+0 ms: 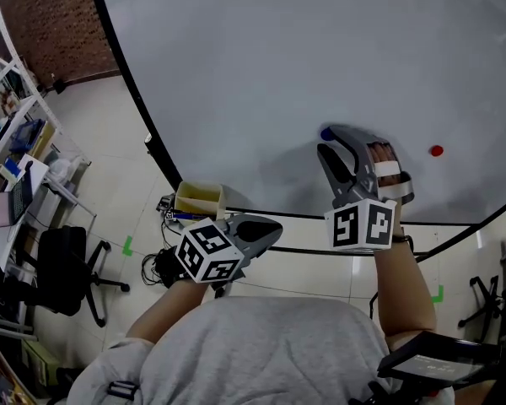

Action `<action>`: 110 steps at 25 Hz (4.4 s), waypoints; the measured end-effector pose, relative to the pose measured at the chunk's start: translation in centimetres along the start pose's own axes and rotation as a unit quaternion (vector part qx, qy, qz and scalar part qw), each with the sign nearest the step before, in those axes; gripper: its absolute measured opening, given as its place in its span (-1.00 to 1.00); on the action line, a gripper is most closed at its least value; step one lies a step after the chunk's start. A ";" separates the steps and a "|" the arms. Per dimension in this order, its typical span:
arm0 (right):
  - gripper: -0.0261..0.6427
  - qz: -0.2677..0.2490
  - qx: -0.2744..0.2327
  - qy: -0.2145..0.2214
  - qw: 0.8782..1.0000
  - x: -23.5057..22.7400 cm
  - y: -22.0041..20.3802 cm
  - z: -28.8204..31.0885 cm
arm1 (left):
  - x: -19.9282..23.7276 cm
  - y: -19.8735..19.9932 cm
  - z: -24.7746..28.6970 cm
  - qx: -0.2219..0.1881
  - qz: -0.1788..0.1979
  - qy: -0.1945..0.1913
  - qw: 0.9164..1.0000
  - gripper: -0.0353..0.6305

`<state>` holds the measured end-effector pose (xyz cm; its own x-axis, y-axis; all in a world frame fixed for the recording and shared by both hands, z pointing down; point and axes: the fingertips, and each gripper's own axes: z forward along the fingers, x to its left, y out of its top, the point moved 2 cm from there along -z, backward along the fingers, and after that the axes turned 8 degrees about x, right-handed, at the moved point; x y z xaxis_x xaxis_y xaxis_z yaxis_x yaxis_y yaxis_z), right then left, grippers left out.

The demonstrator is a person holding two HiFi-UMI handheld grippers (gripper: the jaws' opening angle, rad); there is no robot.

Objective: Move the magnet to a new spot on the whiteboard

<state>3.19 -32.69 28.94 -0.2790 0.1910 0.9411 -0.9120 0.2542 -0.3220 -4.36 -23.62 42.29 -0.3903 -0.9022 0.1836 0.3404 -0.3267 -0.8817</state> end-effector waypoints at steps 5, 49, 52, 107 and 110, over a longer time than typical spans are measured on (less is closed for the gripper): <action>-0.54 -0.013 0.014 -0.035 0.999 -0.2 -0.3 0.4 | 0.3 0.2 -0.1 -0.002 0.001 0.002 1.000 -0.95; -0.55 0.428 -0.064 0.360 0.826 12.0 -1.9 -9.2 | 0.1 2.6 -1.7 -0.011 0.050 0.027 0.998 -0.95; -0.55 0.448 -0.066 0.375 0.809 13.1 -2.0 -9.5 | 0.0 2.4 -1.6 -0.008 0.050 0.026 0.998 -0.94; -0.55 0.168 -0.048 0.114 0.978 0.1 0.6 -4.2 | -1.6 1.8 -0.3 0.003 0.034 -0.005 0.999 -0.94; -0.55 0.115 -0.018 0.049 0.992 -1.6 0.2 -3.0 | -1.8 1.8 -0.3 0.002 0.031 -0.006 0.999 -0.94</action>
<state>4.38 -30.10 27.04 -0.4468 0.3389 0.8280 -0.8156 0.2261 -0.5326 -3.32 -22.52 40.19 -0.3584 -0.9240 0.1333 0.3679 -0.2710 -0.8895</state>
